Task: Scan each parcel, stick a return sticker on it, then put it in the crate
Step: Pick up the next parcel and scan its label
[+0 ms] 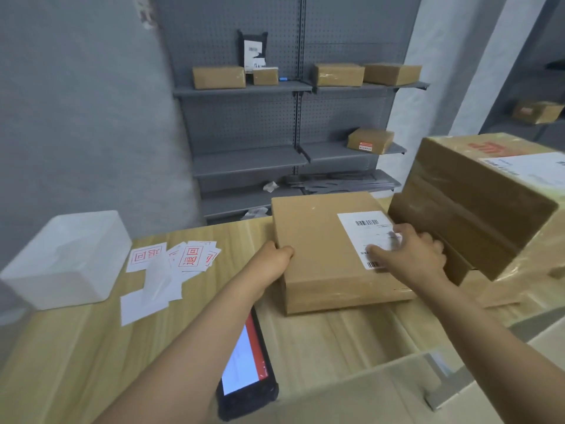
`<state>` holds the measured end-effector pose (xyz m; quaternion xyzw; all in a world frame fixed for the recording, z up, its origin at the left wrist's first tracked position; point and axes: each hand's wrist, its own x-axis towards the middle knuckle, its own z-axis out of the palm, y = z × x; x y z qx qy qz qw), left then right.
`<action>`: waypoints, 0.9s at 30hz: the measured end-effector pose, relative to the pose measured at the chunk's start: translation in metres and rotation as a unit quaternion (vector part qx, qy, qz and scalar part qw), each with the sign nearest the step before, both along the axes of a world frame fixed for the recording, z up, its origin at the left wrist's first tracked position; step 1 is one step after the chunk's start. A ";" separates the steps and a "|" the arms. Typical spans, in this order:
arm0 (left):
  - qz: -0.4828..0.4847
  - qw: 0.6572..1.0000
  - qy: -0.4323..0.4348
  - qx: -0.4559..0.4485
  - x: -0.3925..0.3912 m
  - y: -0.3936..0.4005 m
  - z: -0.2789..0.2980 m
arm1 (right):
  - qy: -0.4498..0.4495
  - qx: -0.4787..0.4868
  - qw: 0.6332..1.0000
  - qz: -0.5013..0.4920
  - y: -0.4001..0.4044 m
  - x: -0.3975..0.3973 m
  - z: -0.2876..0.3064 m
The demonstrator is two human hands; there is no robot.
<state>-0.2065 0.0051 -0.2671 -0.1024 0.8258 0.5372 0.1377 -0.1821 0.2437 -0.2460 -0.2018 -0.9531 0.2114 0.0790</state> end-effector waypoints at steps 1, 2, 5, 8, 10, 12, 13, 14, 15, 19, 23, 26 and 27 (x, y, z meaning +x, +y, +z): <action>0.006 1.000 0.012 0.003 0.004 -0.004 0.004 | 0.019 -0.020 1.000 0.005 -0.004 0.004 0.004; 0.014 1.000 0.025 0.004 0.008 -0.009 0.009 | 0.039 -0.040 0.998 0.015 -0.009 0.008 0.009; 0.048 0.996 0.081 0.008 0.022 -0.030 0.027 | 0.090 -0.086 0.991 0.052 -0.033 0.022 0.026; 0.088 0.989 0.113 -0.018 0.044 -0.066 0.050 | 0.122 -0.104 0.984 0.080 -0.069 0.037 0.038; 0.099 0.988 0.114 -0.041 0.064 -0.095 0.060 | 0.124 -0.125 0.979 0.104 -0.097 0.049 0.041; 0.108 0.986 0.109 -0.066 0.088 -0.126 0.066 | 0.121 -0.140 0.974 0.128 -0.124 0.064 0.040; 0.111 0.986 0.104 -0.074 0.100 -0.141 0.068 | 0.122 -0.145 0.972 0.139 -0.138 0.072 0.038; 0.114 0.985 0.099 -0.081 0.112 -0.155 0.068 | 0.121 -0.149 0.970 0.150 -0.150 0.080 0.036; 0.114 0.985 0.095 -0.090 0.124 -0.169 0.069 | 0.118 -0.151 0.968 0.159 -0.163 0.089 0.033; 0.115 0.985 0.063 -0.112 0.171 -0.213 0.064 | 0.085 -0.157 0.964 0.196 -0.199 0.122 0.021; 0.099 0.989 0.036 -0.102 0.209 -0.240 0.055 | 0.076 -0.134 0.966 0.206 -0.220 0.149 0.013; 0.089 0.991 0.027 -0.094 0.230 -0.250 0.048 | 0.064 -0.129 0.967 0.210 -0.230 0.162 0.008; 0.089 0.992 0.025 -0.092 0.236 -0.253 0.047 | 0.056 -0.127 0.967 0.212 -0.234 0.166 0.007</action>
